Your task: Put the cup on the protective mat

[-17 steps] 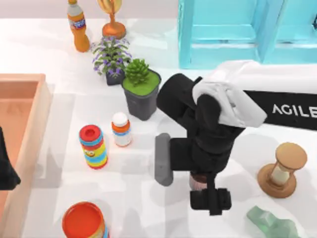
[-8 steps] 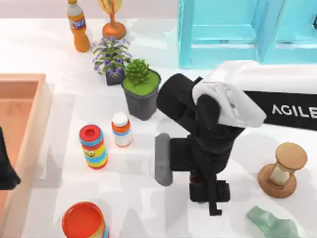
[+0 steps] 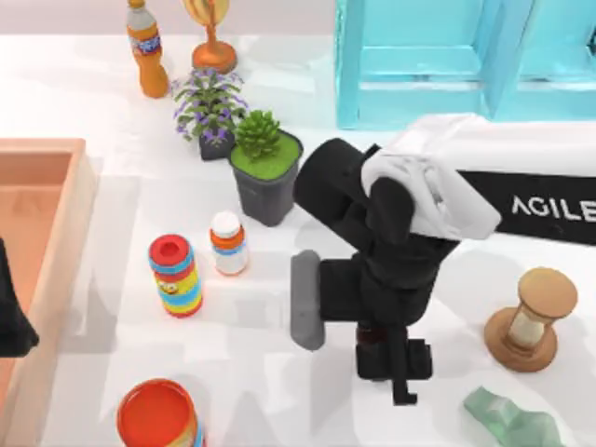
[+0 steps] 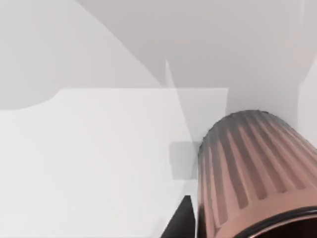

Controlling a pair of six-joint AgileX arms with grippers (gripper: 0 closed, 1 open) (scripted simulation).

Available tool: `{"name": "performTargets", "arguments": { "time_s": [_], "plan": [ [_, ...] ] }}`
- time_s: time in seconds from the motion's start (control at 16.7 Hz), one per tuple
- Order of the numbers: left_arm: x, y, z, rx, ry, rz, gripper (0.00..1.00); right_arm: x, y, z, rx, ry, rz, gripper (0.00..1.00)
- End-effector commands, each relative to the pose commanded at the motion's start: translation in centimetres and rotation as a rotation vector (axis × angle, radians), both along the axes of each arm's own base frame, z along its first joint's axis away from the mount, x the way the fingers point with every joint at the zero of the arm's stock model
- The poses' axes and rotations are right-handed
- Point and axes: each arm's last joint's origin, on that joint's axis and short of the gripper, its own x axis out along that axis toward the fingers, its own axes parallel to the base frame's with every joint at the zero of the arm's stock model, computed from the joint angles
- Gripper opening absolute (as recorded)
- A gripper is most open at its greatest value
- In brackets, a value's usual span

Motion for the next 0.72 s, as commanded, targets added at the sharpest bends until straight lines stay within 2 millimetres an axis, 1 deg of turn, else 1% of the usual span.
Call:
{"name": "performTargets", "arguments": {
  "time_s": [0.06, 0.18, 0.24, 0.36, 0.48, 0.54, 0.66, 0.72],
  "plan": [
    [0.0, 0.0, 0.0, 0.000, 0.000, 0.000, 1.00, 0.0, 0.0, 0.1, 0.001, -0.001, -0.002, 0.00],
    [0.0, 0.0, 0.0, 0.000, 0.000, 0.000, 1.00, 0.8, -0.9, 1.3, 0.023, -0.016, -0.038, 0.00],
    [0.0, 0.0, 0.0, 0.000, 0.000, 0.000, 1.00, 1.6, -1.7, 2.4, 0.043, -0.032, -0.073, 0.00],
    [0.0, 0.0, 0.0, 0.000, 0.000, 0.000, 1.00, 3.5, -4.6, 4.9, 0.090, -0.069, -0.179, 0.00],
    [0.0, 0.0, 0.0, 0.000, 0.000, 0.000, 1.00, 5.7, -9.0, 7.2, 0.132, -0.109, -0.332, 0.00],
    [0.0, 0.0, 0.0, 0.000, 0.000, 0.000, 1.00, 6.8, -11.7, 8.1, 0.149, -0.129, -0.428, 0.00],
    [0.0, 0.0, 0.0, 0.000, 0.000, 0.000, 1.00, 8.3, -18.1, 9.3, 0.169, -0.160, -0.644, 0.00],
    [0.0, 0.0, 0.0, 0.000, 0.000, 0.000, 1.00, 8.6, -21.4, 9.6, 0.172, -0.169, -0.758, 0.00]
  ]
}}
